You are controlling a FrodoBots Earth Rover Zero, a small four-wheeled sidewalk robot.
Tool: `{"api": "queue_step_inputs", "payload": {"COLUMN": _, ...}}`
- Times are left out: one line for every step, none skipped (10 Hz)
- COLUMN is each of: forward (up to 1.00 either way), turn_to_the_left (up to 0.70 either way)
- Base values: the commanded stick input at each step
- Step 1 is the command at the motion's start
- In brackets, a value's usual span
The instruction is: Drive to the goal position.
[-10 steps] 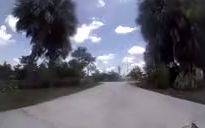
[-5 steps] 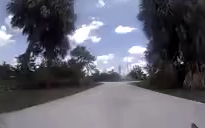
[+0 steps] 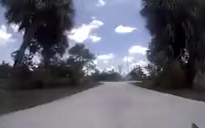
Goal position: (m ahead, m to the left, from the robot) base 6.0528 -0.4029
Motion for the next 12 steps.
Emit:
{"api": "queue_step_inputs", "payload": {"forward": 0.85, "turn_to_the_left": 0.00}}
{"api": "queue_step_inputs", "payload": {"forward": 0.85, "turn_to_the_left": 0.00}}
{"api": "queue_step_inputs", "payload": {"forward": 0.85, "turn_to_the_left": 0.00}}
{"api": "queue_step_inputs", "payload": {"forward": 0.85, "turn_to_the_left": 0.00}}
{"api": "queue_step_inputs", "payload": {"forward": 0.85, "turn_to_the_left": 0.00}}
{"api": "queue_step_inputs", "payload": {"forward": 0.85, "turn_to_the_left": 0.00}}
{"api": "queue_step_inputs", "payload": {"forward": 0.85, "turn_to_the_left": 0.00}}
{"api": "queue_step_inputs", "payload": {"forward": 0.85, "turn_to_the_left": 0.00}}
{"api": "queue_step_inputs", "payload": {"forward": 0.85, "turn_to_the_left": 0.00}}
{"api": "queue_step_inputs", "payload": {"forward": 0.85, "turn_to_the_left": 0.00}}
{"api": "queue_step_inputs", "payload": {"forward": 0.85, "turn_to_the_left": 0.00}}
{"api": "queue_step_inputs", "payload": {"forward": 0.85, "turn_to_the_left": -0.15}}
